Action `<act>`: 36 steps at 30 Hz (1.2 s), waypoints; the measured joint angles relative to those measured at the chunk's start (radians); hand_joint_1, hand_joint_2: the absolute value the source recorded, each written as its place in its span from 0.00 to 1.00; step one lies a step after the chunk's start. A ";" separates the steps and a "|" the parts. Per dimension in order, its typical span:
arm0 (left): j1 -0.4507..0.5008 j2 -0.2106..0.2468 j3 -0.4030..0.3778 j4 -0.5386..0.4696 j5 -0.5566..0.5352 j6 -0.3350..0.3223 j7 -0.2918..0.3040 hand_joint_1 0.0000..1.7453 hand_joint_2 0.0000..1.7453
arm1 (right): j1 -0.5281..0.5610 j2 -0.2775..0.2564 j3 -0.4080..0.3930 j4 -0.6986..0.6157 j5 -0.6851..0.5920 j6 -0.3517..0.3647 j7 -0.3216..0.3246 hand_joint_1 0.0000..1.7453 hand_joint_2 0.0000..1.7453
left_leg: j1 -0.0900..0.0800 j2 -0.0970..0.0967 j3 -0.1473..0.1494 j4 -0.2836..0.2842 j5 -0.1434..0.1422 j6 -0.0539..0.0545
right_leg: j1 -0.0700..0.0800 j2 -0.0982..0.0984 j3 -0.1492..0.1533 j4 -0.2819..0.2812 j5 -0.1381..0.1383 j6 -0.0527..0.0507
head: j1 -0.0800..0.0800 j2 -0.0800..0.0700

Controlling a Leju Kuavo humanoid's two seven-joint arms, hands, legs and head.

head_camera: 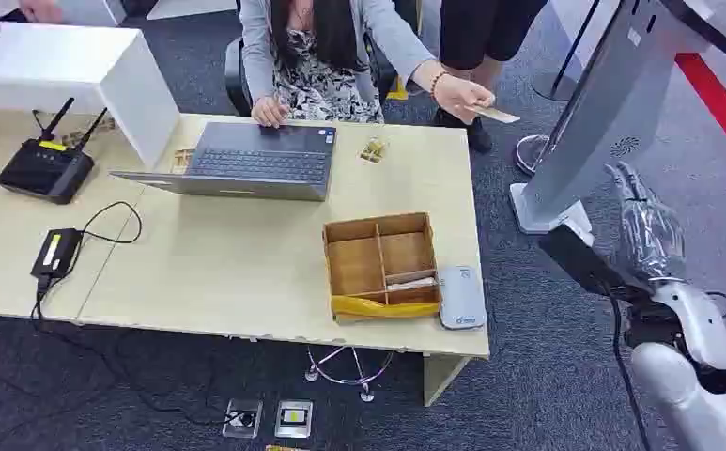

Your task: Pass the card to the sensor for recognition and then transmit it.

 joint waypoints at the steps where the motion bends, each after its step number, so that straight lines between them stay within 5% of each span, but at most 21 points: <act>1: 0.000 0.001 0.000 0.000 -0.001 0.000 -0.001 0.00 0.00 | -0.015 0.003 0.026 -0.008 0.018 0.003 -0.002 0.00 1.00 | 0.000 0.000 0.000 0.000 0.000 0.000 | 0.000 0.001 0.000 0.000 0.000 0.000 | 0.000 0.000; 16: 0.000 0.003 0.000 0.001 -0.034 0.017 -0.002 0.00 0.00 | -0.193 0.105 0.359 0.036 0.103 -0.016 -0.029 0.00 1.00 | 0.000 0.000 0.000 0.000 0.000 0.000 | 0.000 0.001 -0.001 0.000 0.000 0.000 | 0.000 0.000; 34: 0.000 0.003 0.000 0.002 -0.048 0.027 -0.006 0.00 0.00 | -0.284 0.228 0.506 0.235 0.072 -0.108 -0.059 0.00 1.00 | 0.000 0.001 0.000 0.000 0.000 0.000 | 0.000 0.002 -0.001 0.000 0.000 0.000 | 0.000 0.000; 35: 0.000 0.003 0.000 0.002 -0.048 0.027 -0.005 0.00 0.00 | -0.287 0.232 0.510 0.243 0.072 -0.109 -0.060 0.65 1.00 | 0.000 0.001 0.000 0.000 0.000 0.000 | 0.000 0.002 -0.001 0.000 0.000 0.000 | 0.000 0.000; 36: 0.000 0.003 0.000 0.002 -0.048 0.027 -0.005 0.00 0.00 | -0.290 0.235 0.513 0.251 0.074 -0.109 -0.060 1.00 1.00 | 0.000 0.001 0.000 0.000 0.000 0.000 | 0.000 0.002 -0.001 0.000 0.000 0.000 | 0.000 0.000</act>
